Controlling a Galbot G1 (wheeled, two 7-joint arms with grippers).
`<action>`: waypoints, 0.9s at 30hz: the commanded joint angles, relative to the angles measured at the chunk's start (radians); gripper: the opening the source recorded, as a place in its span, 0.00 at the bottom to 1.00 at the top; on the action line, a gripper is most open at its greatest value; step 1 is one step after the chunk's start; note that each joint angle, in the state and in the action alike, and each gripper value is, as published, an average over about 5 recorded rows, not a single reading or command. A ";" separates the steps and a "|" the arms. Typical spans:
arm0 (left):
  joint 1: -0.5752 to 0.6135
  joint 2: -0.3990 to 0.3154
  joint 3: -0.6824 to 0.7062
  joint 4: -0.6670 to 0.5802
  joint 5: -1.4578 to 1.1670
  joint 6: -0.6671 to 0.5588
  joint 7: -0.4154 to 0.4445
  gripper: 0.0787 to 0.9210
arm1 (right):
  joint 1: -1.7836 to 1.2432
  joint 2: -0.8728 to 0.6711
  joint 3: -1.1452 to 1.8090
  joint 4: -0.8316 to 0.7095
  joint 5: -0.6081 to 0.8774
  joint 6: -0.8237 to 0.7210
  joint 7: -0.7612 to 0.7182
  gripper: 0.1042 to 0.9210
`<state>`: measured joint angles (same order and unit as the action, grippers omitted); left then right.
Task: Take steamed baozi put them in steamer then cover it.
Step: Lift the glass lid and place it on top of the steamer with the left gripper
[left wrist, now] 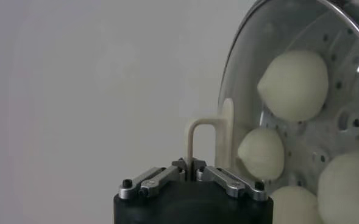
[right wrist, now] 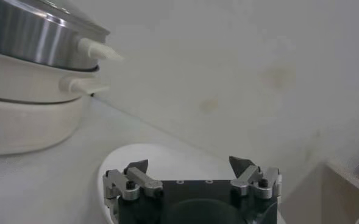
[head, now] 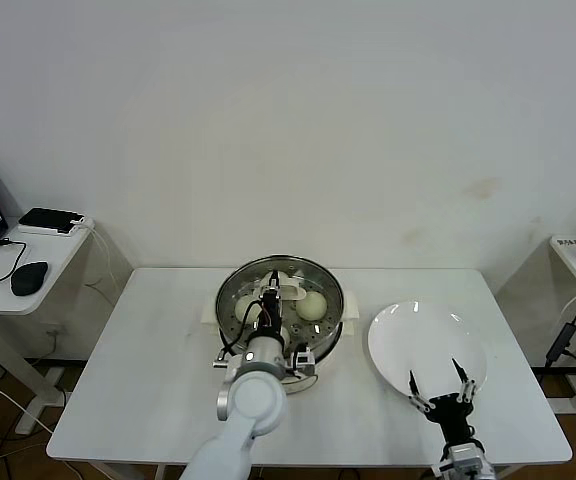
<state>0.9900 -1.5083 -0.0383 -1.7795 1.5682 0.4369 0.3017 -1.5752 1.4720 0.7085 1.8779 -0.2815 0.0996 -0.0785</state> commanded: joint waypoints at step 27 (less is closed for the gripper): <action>0.126 0.111 -0.008 -0.219 -0.071 -0.024 -0.020 0.66 | -0.009 0.009 -0.010 0.005 -0.014 -0.006 -0.002 0.88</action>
<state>1.0385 -1.4711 -0.0422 -1.8565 1.5382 0.4178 0.2866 -1.5833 1.4814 0.6981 1.8832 -0.2957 0.0941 -0.0815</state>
